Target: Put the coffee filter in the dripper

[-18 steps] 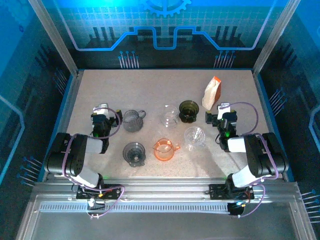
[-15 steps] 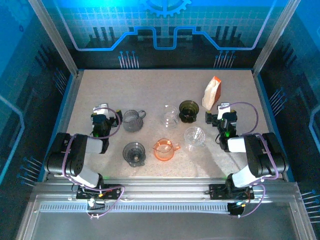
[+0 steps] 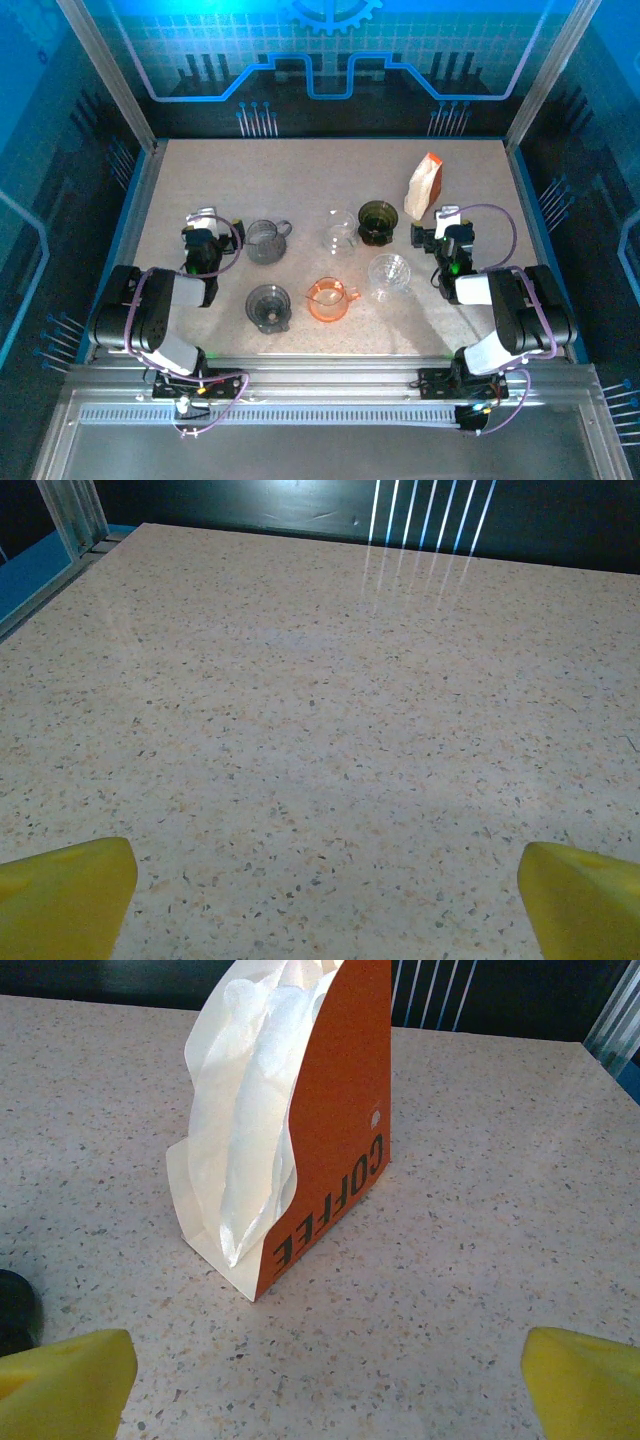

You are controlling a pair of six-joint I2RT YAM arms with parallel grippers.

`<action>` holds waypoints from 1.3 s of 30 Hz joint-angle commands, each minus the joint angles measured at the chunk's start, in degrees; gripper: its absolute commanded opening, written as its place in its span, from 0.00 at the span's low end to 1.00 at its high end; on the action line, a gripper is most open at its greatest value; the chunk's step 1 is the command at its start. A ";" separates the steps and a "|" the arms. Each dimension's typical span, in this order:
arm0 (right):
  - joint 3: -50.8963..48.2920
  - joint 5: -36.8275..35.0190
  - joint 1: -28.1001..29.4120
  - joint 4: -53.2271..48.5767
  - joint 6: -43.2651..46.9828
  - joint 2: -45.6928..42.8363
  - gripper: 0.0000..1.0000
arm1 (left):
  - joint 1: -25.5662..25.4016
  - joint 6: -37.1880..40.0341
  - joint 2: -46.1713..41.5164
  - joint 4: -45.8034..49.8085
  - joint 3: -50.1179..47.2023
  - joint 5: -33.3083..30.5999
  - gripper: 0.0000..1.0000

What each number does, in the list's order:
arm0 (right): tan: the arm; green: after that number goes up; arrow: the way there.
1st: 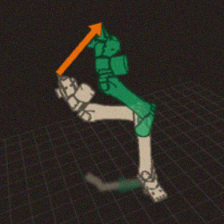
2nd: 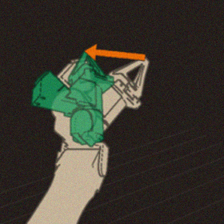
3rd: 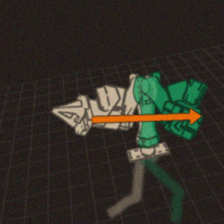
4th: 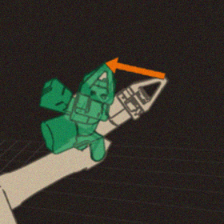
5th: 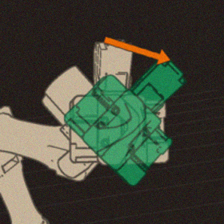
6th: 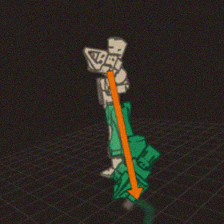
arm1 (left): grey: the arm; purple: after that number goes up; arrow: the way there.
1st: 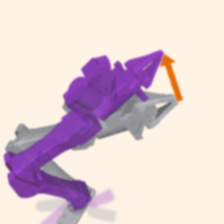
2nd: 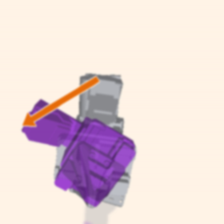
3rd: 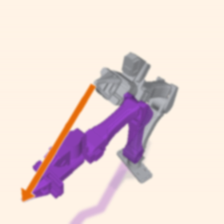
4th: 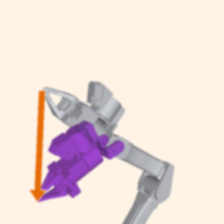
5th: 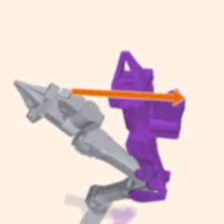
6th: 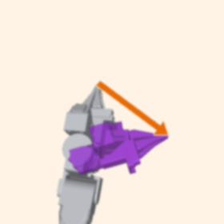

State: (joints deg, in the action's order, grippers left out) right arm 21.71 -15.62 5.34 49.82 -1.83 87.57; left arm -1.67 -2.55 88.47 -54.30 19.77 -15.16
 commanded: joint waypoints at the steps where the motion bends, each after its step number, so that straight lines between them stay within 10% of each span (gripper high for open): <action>1: 0.16 -0.31 0.55 2.64 0.94 0.49 1.00 | -0.28 1.14 0.49 -0.54 1.15 0.14 0.99; 39: 0.49 -1.24 -0.95 -8.67 -2.27 -10.34 1.00 | -0.40 -0.15 -7.05 -3.12 -3.82 -3.86 0.99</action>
State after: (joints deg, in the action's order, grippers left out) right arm 20.71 -13.69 4.34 46.52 -2.59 80.51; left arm -1.69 -2.61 84.93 -55.31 17.69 -16.32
